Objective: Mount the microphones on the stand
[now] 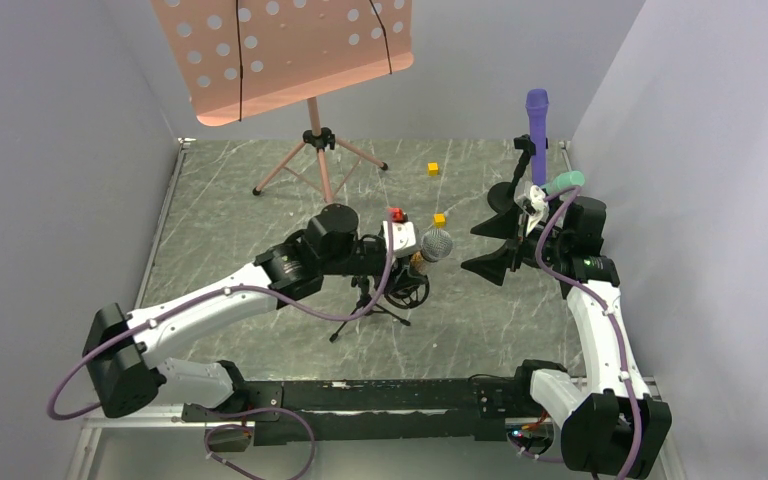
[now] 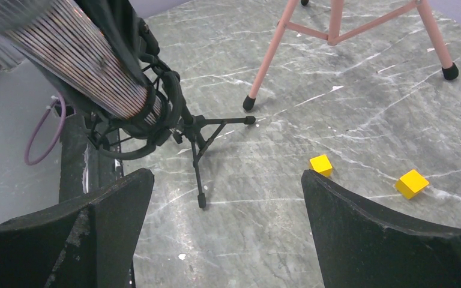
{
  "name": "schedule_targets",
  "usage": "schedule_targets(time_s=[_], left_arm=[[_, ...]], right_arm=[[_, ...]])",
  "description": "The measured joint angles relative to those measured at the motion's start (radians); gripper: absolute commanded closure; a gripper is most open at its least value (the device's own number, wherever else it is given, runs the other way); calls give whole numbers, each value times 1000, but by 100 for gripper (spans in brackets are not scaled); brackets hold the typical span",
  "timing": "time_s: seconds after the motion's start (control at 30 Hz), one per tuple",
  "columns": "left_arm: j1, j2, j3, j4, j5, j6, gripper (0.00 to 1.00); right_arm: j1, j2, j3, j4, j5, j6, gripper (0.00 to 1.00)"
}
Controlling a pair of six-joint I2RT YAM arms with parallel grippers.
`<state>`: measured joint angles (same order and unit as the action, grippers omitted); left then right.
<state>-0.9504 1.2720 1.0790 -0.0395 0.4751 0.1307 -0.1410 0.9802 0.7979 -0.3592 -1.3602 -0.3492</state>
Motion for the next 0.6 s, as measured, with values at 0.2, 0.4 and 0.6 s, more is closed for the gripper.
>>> schedule_targets(time_s=[0.2, 0.4, 0.6], left_arm=[[19, 33, -41, -25, 4, 7, 100], [21, 20, -74, 9, 9, 3, 100], [21, 3, -82, 7, -15, -28, 51]], right_arm=[[0, 1, 0, 0, 0, -1, 0], [0, 1, 0, 0, 0, -3, 0], [0, 1, 0, -2, 0, -5, 0]])
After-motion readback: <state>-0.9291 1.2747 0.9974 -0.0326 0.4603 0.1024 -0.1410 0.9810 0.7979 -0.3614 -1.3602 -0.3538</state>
